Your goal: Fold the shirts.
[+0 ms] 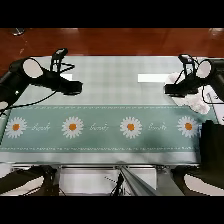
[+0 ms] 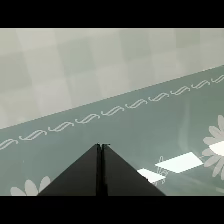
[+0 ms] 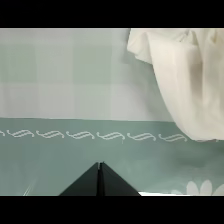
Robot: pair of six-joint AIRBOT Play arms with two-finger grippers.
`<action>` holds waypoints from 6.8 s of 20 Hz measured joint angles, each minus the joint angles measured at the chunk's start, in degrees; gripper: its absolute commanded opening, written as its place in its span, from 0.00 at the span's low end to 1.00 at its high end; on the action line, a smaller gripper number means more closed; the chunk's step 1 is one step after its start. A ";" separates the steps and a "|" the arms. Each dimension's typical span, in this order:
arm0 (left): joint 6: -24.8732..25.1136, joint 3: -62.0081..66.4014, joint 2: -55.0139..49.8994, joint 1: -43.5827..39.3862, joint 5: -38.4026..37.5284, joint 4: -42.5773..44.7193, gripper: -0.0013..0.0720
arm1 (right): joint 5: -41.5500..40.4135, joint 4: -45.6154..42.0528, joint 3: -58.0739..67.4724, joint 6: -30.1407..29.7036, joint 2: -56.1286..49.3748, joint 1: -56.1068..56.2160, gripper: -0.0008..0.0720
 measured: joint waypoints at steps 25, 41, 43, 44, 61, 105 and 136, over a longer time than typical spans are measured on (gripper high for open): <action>0.00 0.00 -3.34 0.00 7.17 0.00 0.04 | -19.23 -3.08 -0.02 0.24 -0.07 0.00 0.88; 2.38 0.00 -8.28 1.57 12.02 3.08 0.98 | -31.34 -11.41 0.15 11.37 -10.21 -19.17 0.87; 1.57 0.00 -8.28 2.78 11.85 3.50 0.98 | -28.44 -8.28 0.17 9.46 -12.76 -20.13 0.71; 0.81 0.11 -8.28 3.39 10.95 3.69 0.98 | -26.56 -6.86 0.17 8.55 -13.75 -20.46 0.24; 4.81 -28.50 28.79 9.73 0.68 -11.50 0.98 | -12.24 16.72 28.02 -8.63 16.41 -13.49 0.05; 14.29 -31.93 14.73 10.97 -8.52 -31.61 0.97 | 1.09 35.98 -34.99 -18.12 25.11 -22.75 0.86; 22.03 -16.24 -5.73 13.81 -16.57 -27.63 0.04 | -12.85 55.21 -37.81 -17.97 3.50 24.55 0.70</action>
